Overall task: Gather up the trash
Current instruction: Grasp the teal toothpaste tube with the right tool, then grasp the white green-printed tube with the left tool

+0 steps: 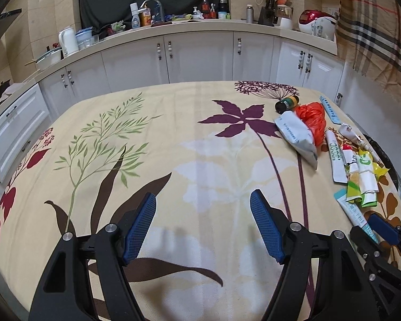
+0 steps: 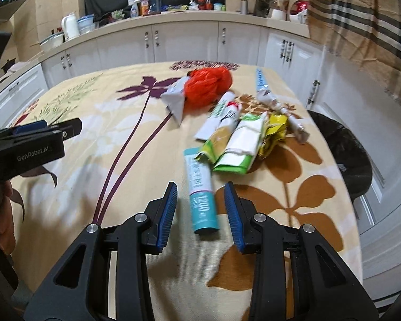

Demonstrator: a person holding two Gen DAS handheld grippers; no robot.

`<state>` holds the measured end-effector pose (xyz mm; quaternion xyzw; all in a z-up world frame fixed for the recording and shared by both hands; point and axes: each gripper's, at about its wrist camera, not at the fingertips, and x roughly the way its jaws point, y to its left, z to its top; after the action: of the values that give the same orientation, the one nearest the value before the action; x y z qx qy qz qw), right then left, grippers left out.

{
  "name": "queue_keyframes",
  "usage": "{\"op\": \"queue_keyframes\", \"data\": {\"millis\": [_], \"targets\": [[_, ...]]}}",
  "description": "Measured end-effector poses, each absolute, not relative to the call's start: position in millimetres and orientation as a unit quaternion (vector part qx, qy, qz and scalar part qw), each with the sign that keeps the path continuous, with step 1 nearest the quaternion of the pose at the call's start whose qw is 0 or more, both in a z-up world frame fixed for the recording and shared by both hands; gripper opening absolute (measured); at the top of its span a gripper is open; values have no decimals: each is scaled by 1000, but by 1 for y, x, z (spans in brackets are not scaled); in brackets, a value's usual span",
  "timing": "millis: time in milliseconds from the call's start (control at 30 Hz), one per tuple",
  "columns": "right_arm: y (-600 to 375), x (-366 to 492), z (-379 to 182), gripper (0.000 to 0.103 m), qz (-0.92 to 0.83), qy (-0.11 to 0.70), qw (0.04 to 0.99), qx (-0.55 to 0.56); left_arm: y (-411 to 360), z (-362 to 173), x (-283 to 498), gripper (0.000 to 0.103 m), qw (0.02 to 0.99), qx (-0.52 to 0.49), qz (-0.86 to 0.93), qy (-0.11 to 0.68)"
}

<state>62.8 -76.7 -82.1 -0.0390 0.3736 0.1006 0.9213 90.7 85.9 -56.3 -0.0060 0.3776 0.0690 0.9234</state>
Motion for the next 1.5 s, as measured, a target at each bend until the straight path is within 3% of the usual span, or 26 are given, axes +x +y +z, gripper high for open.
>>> {"op": "queue_keyframes", "data": {"millis": [200,400,1033,1500], "targets": [[-74,64,-84,18,106,381,917,-48,83,-57,90,71,923,-7,63,379],[-70,60,-83,11,115,377,917,-59,79,-59,91,71,923,-7,58,380],[-105,45,-35,10,96,307,946,-31,37,-53,101,71,925,0,15,380],[-180,62,-45,11,18,313,950,17,-28,-57,123,70,920,25,-51,389]]}}
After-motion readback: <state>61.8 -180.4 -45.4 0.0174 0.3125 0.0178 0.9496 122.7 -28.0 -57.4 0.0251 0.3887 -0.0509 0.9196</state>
